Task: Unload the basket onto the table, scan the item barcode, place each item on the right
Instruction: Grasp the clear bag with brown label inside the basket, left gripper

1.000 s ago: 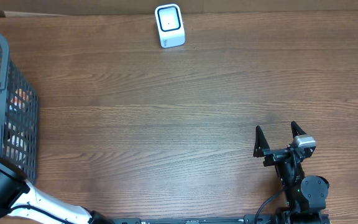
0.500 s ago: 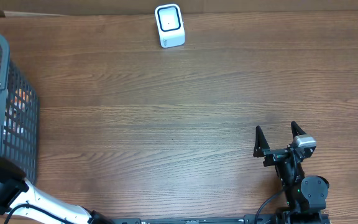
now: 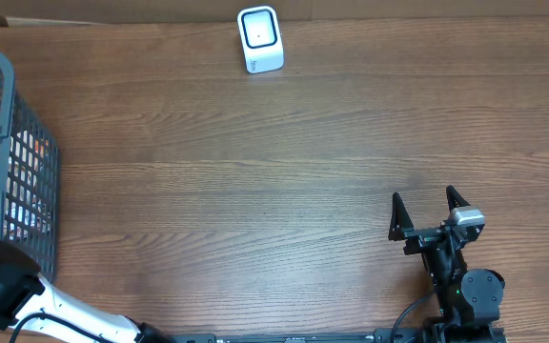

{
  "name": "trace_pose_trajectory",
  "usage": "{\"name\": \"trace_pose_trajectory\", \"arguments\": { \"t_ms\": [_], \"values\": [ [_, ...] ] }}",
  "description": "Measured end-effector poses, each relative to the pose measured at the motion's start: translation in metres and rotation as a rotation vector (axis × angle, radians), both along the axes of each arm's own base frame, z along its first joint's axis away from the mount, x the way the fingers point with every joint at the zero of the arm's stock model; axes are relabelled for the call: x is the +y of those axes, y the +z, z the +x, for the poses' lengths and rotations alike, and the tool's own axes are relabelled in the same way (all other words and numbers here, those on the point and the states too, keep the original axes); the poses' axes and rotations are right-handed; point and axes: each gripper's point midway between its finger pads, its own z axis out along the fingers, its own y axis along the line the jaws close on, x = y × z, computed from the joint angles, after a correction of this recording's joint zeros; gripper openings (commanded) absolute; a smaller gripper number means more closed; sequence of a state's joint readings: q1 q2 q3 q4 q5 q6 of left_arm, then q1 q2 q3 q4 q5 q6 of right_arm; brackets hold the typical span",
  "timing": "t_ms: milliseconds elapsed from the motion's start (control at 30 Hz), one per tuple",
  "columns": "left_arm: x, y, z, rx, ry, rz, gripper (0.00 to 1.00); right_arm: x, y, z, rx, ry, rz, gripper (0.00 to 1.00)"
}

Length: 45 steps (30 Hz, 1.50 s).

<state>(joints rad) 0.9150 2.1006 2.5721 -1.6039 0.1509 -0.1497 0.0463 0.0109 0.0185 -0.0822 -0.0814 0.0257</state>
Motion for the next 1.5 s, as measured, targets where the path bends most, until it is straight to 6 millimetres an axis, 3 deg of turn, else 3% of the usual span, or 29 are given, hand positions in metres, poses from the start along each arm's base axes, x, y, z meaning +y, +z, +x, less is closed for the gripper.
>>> {"name": "trace_pose_trajectory", "arguments": {
  "t_ms": [33,100,400,533,933,1067,1100,1133,1200,1267,1333,1500],
  "values": [
    [0.0,-0.006,0.0,0.016,-0.002,-0.01,0.33,0.0,0.0,0.0,0.0,0.0,0.001,1.0],
    [-0.001,-0.025,0.002,0.057,-0.027,-0.031,1.0,0.0,0.0,0.0,-0.001,0.0,0.0,1.0],
    [-0.026,-0.148,0.018,0.241,-0.229,-0.153,1.0,0.0,0.0,0.0,0.0,0.0,0.0,1.0],
    [-0.029,-0.174,0.021,0.269,-0.274,-0.136,1.0,0.0,0.0,0.0,-0.001,0.0,0.0,1.0],
    [-0.031,-0.246,-0.002,0.397,-0.321,-0.097,1.0,0.0,0.0,0.0,-0.001,0.0,0.001,1.0],
    [-0.031,-0.254,-0.002,0.388,-0.334,-0.078,0.93,0.0,0.0,0.0,0.0,0.0,0.001,1.0],
    [-0.031,-0.255,-0.002,0.382,-0.334,-0.071,0.85,0.0,0.0,0.0,-0.001,0.0,0.001,1.0],
    [-0.031,-0.255,-0.002,0.378,-0.336,-0.068,0.71,0.0,0.0,0.0,0.0,0.0,0.001,1.0],
    [-0.031,-0.255,-0.001,0.369,-0.338,-0.059,0.33,0.0,0.0,0.0,0.0,0.0,0.0,1.0],
    [-0.03,-0.255,0.0,0.366,-0.341,-0.053,0.13,0.0,0.0,0.0,-0.001,0.0,0.0,1.0],
    [-0.026,-0.252,-0.001,0.374,-0.336,-0.029,0.04,0.0,0.0,0.0,0.0,0.0,0.0,1.0],
    [-0.025,-0.25,-0.002,0.384,-0.343,-0.02,0.04,0.0,0.0,0.0,0.0,0.0,0.0,1.0]
  ]
}}
